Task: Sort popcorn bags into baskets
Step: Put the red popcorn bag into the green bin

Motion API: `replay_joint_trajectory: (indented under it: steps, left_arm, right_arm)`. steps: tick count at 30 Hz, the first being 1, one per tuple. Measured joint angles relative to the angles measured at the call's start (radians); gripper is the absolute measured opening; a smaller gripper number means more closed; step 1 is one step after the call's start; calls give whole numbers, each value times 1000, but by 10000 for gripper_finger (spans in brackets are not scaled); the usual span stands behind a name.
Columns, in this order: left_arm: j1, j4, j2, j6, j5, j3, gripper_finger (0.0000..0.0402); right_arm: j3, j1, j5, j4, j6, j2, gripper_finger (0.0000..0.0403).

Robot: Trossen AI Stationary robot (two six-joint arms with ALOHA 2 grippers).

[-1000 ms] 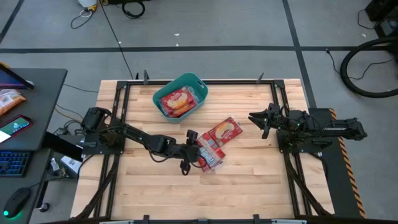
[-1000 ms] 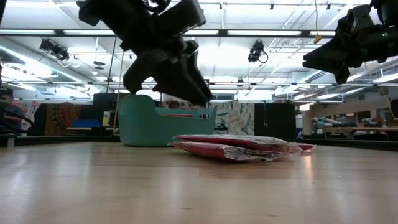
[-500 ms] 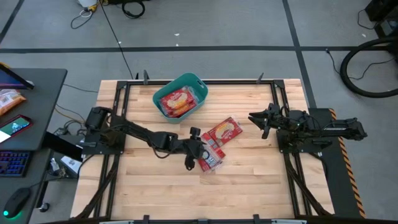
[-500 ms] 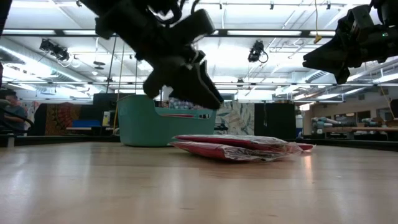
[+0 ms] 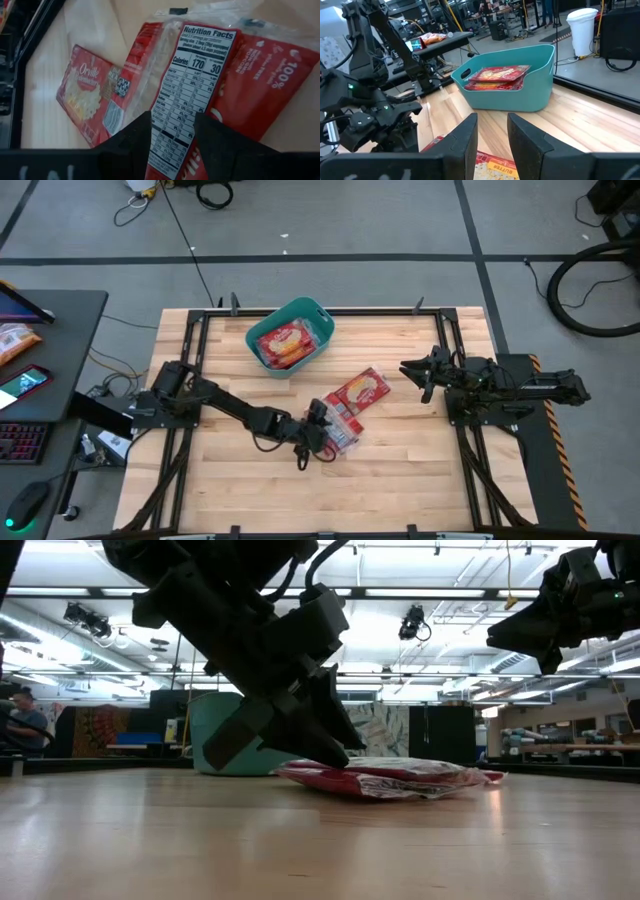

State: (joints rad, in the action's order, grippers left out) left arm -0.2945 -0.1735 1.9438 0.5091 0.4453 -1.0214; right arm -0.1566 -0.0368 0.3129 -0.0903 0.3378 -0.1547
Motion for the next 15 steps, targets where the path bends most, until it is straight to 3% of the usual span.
replay_joint_trajectory:
  steps: [15]
  left_arm:
    - [2,43,0,79,2,0,156]
  right_arm:
    - [0,0,0,0,0,0,112]
